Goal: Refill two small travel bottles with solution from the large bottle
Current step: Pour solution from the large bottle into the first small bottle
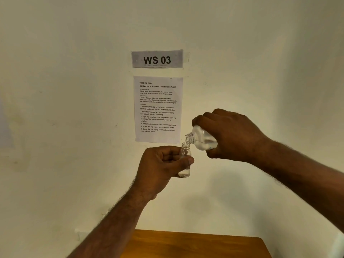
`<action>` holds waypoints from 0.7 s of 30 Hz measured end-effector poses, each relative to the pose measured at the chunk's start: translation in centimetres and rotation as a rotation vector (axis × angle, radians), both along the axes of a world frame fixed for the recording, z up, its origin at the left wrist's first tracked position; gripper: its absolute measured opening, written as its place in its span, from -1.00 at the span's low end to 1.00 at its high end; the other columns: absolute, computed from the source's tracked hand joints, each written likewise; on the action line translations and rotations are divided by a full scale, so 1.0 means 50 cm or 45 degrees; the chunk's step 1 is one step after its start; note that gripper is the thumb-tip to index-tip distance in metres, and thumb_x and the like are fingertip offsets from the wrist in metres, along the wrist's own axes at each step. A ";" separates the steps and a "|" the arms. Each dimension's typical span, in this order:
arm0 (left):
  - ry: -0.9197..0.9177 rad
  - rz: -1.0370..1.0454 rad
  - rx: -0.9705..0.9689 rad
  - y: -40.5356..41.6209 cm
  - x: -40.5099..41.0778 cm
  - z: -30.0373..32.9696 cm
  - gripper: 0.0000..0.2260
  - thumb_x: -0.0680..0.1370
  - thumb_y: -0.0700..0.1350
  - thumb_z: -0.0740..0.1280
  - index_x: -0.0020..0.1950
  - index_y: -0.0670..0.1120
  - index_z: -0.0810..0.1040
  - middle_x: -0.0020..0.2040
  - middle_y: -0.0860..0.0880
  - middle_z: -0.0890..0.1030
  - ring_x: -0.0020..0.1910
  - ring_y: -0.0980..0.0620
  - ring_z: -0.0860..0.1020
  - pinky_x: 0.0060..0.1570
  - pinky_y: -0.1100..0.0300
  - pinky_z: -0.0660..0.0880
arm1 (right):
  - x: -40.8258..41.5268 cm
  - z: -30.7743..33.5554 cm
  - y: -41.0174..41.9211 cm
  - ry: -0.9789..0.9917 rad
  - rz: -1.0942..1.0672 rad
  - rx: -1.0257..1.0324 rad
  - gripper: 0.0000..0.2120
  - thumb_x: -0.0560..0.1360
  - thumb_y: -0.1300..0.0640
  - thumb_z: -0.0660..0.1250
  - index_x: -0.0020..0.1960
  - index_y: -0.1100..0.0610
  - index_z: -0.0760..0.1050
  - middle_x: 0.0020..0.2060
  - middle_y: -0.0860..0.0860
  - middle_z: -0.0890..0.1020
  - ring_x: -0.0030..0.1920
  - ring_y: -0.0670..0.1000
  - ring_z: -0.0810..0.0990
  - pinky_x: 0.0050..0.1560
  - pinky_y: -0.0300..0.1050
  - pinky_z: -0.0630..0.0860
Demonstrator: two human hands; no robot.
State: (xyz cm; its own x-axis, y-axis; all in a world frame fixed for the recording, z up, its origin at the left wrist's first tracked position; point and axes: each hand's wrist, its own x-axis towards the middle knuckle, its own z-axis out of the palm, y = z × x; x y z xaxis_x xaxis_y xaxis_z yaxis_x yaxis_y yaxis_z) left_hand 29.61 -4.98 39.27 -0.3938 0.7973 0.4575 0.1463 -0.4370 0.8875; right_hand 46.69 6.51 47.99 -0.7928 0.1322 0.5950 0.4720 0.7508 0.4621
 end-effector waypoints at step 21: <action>-0.020 -0.023 0.009 -0.002 -0.004 0.001 -0.84 0.41 -0.35 0.53 -0.03 -0.26 0.72 -0.20 -0.24 0.73 -0.28 -0.05 0.69 -0.25 -0.01 0.69 | -0.004 0.005 -0.006 -0.004 -0.035 0.019 -0.45 0.19 0.02 0.43 0.17 -0.08 0.43 -0.12 -0.15 0.55 -0.15 0.02 0.51 -0.29 -0.16 0.36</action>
